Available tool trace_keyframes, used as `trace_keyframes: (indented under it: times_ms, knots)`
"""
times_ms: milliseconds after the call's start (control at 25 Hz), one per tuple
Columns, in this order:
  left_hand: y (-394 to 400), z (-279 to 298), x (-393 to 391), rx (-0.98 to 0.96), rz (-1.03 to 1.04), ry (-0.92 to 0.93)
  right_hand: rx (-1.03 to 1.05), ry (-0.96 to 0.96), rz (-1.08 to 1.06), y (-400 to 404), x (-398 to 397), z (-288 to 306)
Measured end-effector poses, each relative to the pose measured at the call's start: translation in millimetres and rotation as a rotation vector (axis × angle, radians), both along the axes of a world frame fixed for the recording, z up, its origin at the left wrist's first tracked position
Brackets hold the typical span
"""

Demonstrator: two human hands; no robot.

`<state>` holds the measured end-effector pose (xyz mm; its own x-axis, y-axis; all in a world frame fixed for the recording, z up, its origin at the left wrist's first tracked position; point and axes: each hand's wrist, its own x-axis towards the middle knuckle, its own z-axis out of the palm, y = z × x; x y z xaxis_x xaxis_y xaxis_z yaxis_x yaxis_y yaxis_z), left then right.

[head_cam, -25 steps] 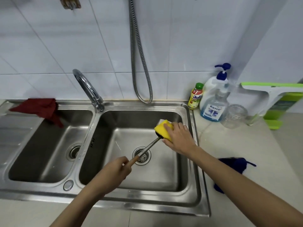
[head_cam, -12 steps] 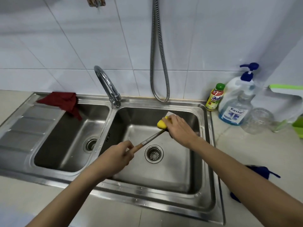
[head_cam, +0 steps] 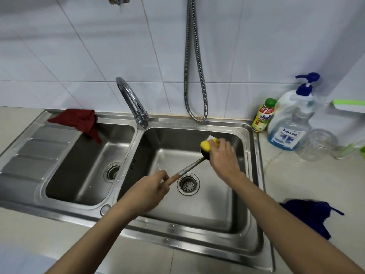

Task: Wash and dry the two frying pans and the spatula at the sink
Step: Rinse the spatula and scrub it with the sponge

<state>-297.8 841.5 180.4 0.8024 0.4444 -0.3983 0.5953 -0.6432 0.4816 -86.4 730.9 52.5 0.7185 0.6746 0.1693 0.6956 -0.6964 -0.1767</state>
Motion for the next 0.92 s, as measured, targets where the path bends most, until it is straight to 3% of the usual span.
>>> trace_keyframes:
  times_ms: [200, 360, 520, 640, 720, 760, 840, 920]
  knots:
    - [-3, -2, -3, -0.02, 0.02, 0.012, 0.04, 0.012, 0.168, 1, -22, -4]
    - [-1, 7, -8, -0.07, 0.023, 0.001, 0.08, -0.046, 0.026, -5, 15, 7]
    - [-2, 13, -3, -0.057, 0.014, 0.003, 0.099, -0.044, 0.289, 6, -7, 7]
    - [-6, 13, -4, -0.129, 0.062, -0.026, 0.156, -0.075, 0.082, 1, 2, 14]
    - [-6, 10, -2, -0.096, 0.073, -0.019, 0.249, 0.012, 0.167, 4, -28, 18]
    - [-5, 8, -3, -0.137, 0.105, -0.007, 0.302, 0.078, 0.264, 5, -52, 20]
    - [-4, 3, -8, -0.44, 0.262, -0.011, 0.351, 0.059, 0.367, 0, -81, 16]
    - [-8, 0, -15, -0.812, 0.451, -0.035, 0.325, -0.096, 0.214, -8, -64, 13]
